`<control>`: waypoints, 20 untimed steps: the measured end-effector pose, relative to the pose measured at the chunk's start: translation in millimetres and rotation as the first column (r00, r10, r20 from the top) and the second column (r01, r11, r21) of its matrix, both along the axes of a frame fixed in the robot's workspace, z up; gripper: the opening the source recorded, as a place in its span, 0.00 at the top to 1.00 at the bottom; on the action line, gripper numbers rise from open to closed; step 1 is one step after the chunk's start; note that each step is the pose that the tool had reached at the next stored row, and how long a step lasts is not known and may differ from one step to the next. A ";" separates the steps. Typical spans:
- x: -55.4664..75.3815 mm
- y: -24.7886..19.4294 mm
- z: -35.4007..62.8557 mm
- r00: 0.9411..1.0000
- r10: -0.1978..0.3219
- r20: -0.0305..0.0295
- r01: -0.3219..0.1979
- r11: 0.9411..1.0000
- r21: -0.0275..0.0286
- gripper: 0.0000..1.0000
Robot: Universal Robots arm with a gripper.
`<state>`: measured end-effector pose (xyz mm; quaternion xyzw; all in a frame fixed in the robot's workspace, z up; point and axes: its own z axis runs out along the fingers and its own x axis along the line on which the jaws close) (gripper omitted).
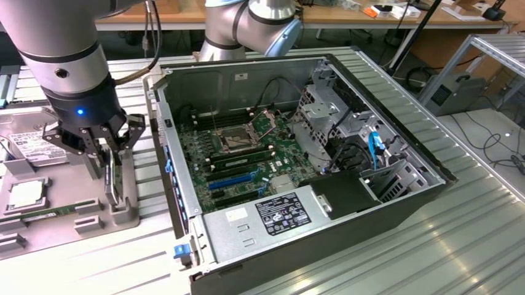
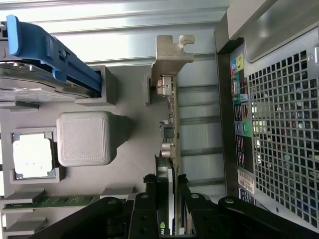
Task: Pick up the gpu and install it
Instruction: 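Pick up the gpu and move the gpu toward the slot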
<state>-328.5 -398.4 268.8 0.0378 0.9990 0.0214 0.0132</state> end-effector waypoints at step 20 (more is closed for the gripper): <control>0.0 0.0 18.4 1.000 0.000 0.000 0.000 1.000 0.000 0.73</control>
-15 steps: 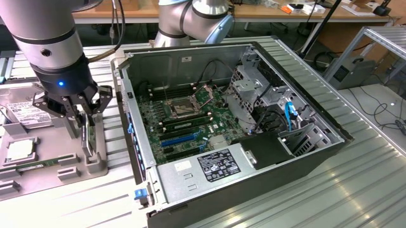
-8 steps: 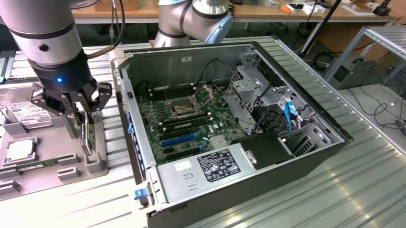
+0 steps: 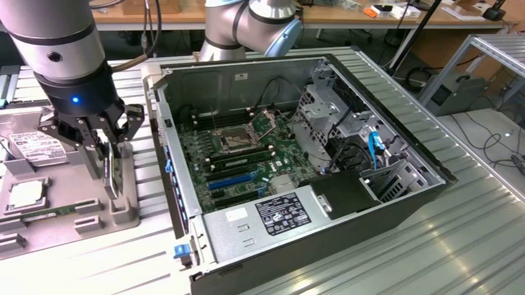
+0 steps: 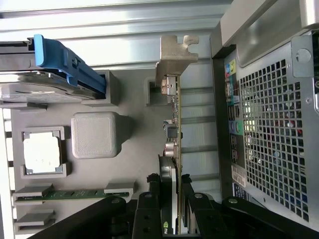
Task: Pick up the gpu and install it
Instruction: 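Pick up the gpu and move the gpu toward the slot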
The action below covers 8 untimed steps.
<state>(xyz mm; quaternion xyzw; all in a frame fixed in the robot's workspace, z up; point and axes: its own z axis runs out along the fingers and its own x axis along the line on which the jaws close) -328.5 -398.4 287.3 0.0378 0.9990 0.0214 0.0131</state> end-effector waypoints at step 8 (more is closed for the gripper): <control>0.0 0.0 4.8 1.000 0.000 0.000 0.000 1.000 0.000 0.73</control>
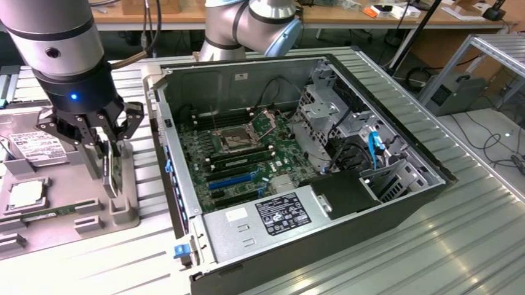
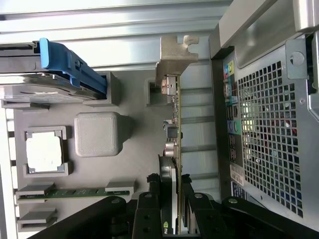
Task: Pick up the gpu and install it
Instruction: 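Pick up the gpu and move the gpu toward the slot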
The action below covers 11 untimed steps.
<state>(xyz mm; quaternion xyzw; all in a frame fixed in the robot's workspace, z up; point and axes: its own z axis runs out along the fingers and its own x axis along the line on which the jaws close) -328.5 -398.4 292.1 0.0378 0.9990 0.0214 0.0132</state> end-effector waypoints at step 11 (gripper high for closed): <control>0.0 0.0 10.0 1.000 0.000 0.000 0.000 1.000 0.000 0.73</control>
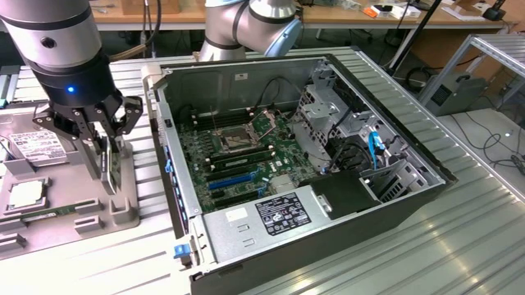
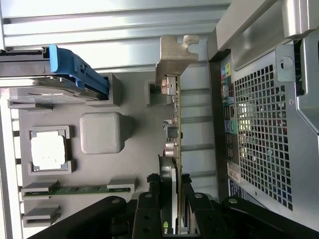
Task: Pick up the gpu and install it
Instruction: 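Pick up the gpu and move the gpu toward the slot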
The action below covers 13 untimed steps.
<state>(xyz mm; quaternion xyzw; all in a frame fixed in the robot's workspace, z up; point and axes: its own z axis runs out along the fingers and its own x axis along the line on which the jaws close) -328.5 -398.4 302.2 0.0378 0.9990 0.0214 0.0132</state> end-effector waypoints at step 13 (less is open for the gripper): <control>0.0 0.0 8.8 1.000 0.000 0.000 0.000 1.000 0.000 0.73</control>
